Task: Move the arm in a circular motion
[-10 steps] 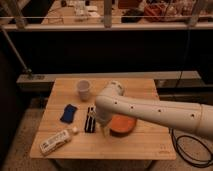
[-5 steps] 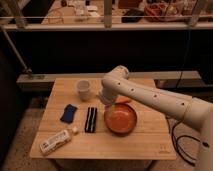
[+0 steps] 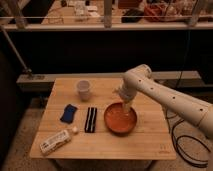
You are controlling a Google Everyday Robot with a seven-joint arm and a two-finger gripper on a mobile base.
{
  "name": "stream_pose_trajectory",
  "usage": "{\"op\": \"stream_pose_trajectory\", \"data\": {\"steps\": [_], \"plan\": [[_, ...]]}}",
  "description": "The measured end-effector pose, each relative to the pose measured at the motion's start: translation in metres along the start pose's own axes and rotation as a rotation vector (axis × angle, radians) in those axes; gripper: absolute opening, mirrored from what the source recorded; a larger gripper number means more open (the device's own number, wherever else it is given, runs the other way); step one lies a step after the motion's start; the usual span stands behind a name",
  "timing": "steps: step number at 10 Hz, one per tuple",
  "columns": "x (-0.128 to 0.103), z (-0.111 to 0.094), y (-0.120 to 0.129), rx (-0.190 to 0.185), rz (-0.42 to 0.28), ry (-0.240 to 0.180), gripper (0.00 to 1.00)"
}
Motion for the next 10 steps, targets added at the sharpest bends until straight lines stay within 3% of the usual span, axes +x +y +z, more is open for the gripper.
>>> {"op": "stream_pose_trajectory", "data": {"steps": [2,4,6,10], "plan": [[0.048,0.004,0.013,-0.053,0.091,0.061,0.80],[0.071,0.015,0.034,-0.117,0.143,0.098,0.80],[0.070,0.013,0.065,-0.143,0.162,0.111,0.80],[0.036,-0.009,0.144,-0.133,0.147,0.106,0.80]]}}
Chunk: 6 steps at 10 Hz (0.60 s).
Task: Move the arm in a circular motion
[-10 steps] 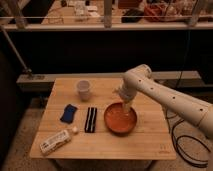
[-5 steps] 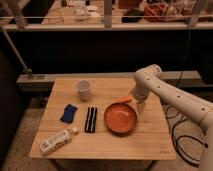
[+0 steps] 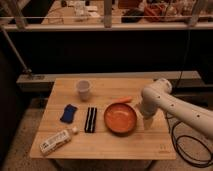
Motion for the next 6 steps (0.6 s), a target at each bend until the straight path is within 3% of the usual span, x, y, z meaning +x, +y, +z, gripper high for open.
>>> {"op": "stream_pose_trajectory", "data": {"steps": [3,6], "plan": [[-0.040,-0.009,0.056,0.000,-0.053,-0.039,0.80],[-0.098,-0.012,0.058,0.006,-0.135,-0.078,0.80]]}}
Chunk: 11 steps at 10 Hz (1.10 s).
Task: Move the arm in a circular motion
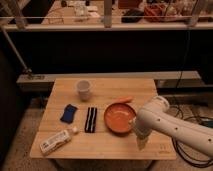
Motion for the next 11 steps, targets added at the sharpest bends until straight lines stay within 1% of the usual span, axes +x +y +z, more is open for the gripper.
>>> {"op": "stream_pose_trajectory", "data": {"steps": [3,4,5,6,7,8,9,10,11], "plan": [[-0.062,0.004,-0.028,0.011,-0.088,-0.032,0.80],[-0.085,0.005,-0.042,0.014,-0.117,-0.045,0.80],[-0.101,0.006,-0.054,0.018,-0.138,-0.056,0.80],[-0.121,0.007,-0.073,0.025,-0.173,-0.066,0.80],[-0.133,0.008,-0.088,0.031,-0.198,-0.072,0.80],[-0.137,0.011,-0.107,0.034,-0.228,-0.070,0.80],[-0.135,0.013,-0.123,0.039,-0.245,-0.067,0.80],[-0.127,0.016,-0.147,0.049,-0.256,-0.062,0.80],[-0.113,0.017,-0.166,0.057,-0.256,-0.053,0.80]]}}
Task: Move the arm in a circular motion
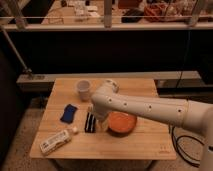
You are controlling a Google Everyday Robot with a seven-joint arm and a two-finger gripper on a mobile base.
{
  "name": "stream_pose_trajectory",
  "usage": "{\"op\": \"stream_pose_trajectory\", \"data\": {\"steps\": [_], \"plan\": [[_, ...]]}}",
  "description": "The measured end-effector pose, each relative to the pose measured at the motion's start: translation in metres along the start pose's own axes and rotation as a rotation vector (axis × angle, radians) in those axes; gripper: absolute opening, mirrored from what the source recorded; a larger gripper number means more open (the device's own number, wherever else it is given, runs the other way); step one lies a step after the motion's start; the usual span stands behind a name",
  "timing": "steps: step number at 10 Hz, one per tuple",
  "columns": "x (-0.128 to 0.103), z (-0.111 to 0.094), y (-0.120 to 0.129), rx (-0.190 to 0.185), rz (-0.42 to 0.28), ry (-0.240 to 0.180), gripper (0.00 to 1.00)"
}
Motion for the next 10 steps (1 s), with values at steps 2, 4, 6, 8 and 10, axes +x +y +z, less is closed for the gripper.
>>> {"op": "stream_pose_trajectory", "data": {"steps": [2,4,6,8,10], "plan": [[0.039,0.000,-0.017,0.017,0.011,0.018,0.80],[0.087,-0.009,-0.013,0.031,0.052,0.040,0.80],[0.149,-0.016,-0.003,0.025,0.119,0.076,0.80],[0.198,-0.018,0.008,0.000,0.198,0.104,0.80],[0.247,-0.015,0.030,-0.044,0.303,0.127,0.80]]}}
